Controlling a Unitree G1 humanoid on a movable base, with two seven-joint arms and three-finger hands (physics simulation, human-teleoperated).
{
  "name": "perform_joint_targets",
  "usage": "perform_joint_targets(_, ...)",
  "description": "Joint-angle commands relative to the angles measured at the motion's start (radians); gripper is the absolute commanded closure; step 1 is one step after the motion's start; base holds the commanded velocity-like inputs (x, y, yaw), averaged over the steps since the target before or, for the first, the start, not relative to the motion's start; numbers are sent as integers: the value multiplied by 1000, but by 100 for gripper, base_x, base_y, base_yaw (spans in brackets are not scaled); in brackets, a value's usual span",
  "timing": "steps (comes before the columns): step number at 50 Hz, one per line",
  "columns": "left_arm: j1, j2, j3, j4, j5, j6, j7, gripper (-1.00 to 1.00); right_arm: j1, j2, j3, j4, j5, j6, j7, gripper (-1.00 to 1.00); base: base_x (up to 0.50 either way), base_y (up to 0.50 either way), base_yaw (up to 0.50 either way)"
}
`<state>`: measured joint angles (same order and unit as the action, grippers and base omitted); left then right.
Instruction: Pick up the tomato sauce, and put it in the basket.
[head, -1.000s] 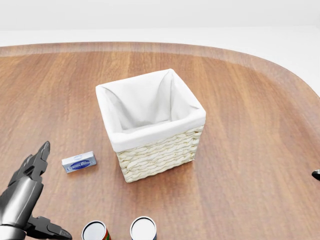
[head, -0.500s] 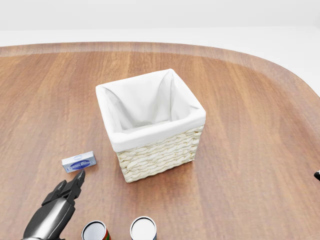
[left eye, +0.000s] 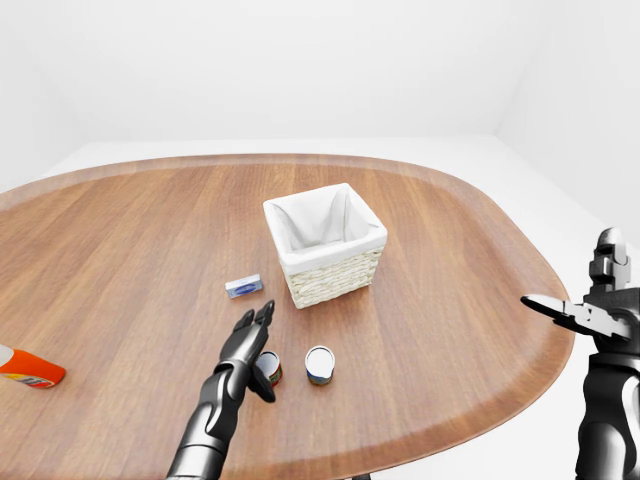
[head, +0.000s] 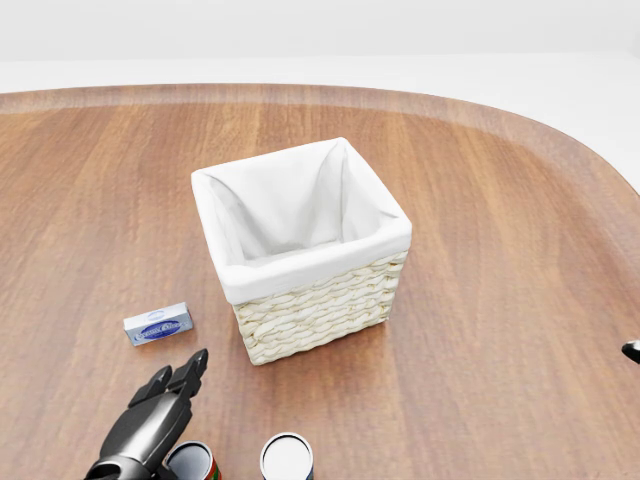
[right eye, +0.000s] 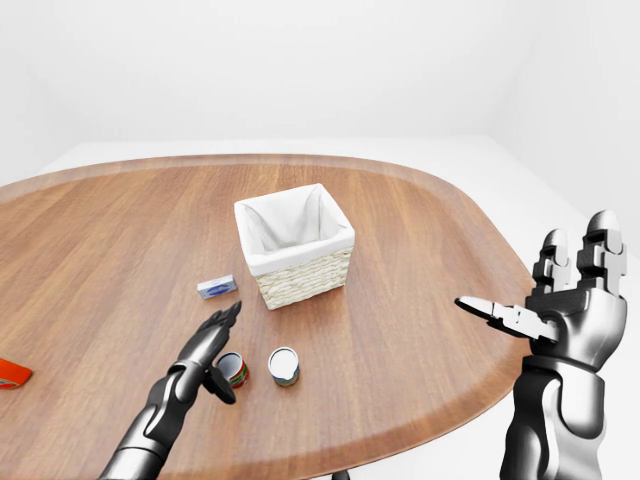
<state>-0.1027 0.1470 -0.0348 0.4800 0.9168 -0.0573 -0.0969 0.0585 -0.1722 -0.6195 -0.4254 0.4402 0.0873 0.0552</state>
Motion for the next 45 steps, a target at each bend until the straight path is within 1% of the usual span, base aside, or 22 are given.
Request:
perform_joint_targets(1,-22,-11,-36,76,22,-12,31,-100,0,1,0,-5,3,0,-1,-100,0,0,0)
perform_joint_targets(3,-22,-11,-38,81,25,-13,31,-100,-1,1,2,-4,2,0,-2,-100,0,0,0)
perform_joint_targets(5,-10,-13,-40,58,28,-6,20,-100,0,1,2,-3,3,0,-1,-100,0,0,0)
perform_joint_targets(9,-23,-14,-42,99,31,-19,38,-100,-1,1,2,3,2,0,0,-100,0,0,0)
perform_joint_targets(13,-19,-13,-46,110,36,-23,42,-100,0,1,2,6,4,0,2,-100,0,0,0)
perform_joint_targets(17,-11,-15,-49,102,42,-20,37,-100,0,0,1,9,5,0,3,-100,0,0,0)
perform_joint_targets(22,-14,-14,-51,129,46,-28,50,-100,-1,-1,1,15,5,0,4,-100,0,0,0)
perform_joint_targets(29,-11,-14,-52,133,46,-29,49,-98,0,0,4,22,4,0,5,-100,0,0,0)
perform_joint_targets(30,-9,-14,-51,128,45,-28,47,-11,1,-1,3,18,6,0,4,-100,0,0,0)
perform_joint_targets(31,-8,-14,-51,128,42,-30,43,98,1,-1,2,17,8,0,4,-100,0,0,0)
perform_joint_targets(42,-5,-16,-51,113,41,-28,40,100,5,4,5,7,5,0,3,-100,0,0,0)
perform_joint_targets(45,-2,-16,-49,96,42,-22,35,100,2,2,4,7,7,0,2,-100,0,0,0)
